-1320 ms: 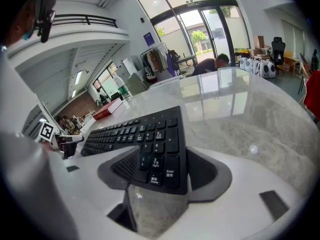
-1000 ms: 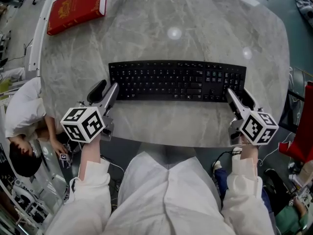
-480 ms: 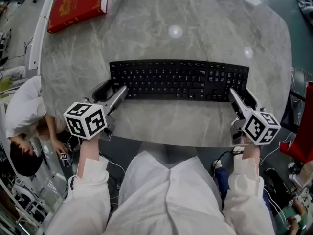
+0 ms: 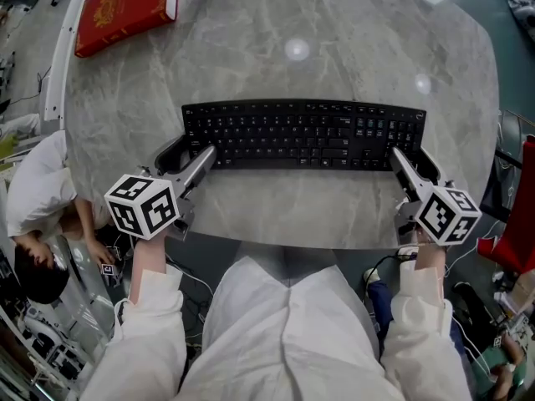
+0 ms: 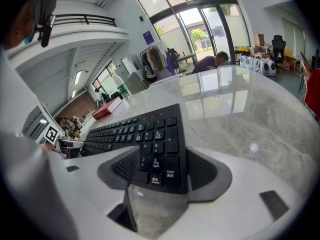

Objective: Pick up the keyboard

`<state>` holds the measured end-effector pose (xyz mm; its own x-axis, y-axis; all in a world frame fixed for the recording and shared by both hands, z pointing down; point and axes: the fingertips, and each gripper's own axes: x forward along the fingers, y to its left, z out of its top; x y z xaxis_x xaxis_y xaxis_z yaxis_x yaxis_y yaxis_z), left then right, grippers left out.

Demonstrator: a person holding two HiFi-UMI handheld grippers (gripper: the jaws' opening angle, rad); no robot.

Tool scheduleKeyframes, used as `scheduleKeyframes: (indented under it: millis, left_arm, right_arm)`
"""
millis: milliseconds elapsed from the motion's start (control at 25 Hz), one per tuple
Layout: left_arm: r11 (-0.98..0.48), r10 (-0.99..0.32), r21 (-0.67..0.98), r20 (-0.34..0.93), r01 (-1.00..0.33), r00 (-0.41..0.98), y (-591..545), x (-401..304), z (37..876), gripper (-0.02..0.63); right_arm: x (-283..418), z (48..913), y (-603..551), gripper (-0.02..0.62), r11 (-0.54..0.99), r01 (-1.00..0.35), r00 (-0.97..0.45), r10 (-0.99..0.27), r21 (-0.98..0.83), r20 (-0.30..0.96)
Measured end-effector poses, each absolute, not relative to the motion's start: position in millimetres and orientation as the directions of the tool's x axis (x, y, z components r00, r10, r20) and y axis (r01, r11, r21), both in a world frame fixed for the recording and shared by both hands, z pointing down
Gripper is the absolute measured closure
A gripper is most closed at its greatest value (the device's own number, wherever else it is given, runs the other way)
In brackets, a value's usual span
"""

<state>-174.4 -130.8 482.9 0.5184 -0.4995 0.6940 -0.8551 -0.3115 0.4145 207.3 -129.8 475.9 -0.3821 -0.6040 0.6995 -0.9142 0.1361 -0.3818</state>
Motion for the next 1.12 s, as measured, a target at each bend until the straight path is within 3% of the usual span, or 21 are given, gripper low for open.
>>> scheduleKeyframes:
  millis: [480,1120]
  left_arm:
    - [-0.310,-0.488,0.469,0.668,-0.827,0.562,-129.9,-165.9,480.1,0.336]
    - [-0.268,-0.506,0.435,0.696,-0.860,0.510,-131.8,-169.1,482.6,0.337]
  right_arm:
    - [207.6,475.3,-131.7,0.319,0.117,-0.907,-0.387,-0.609,-0.404,0.692]
    - [210.5,475.0,-130.2,0.321,0.119,-0.906,-0.393,-0.593,-0.406,0.703]
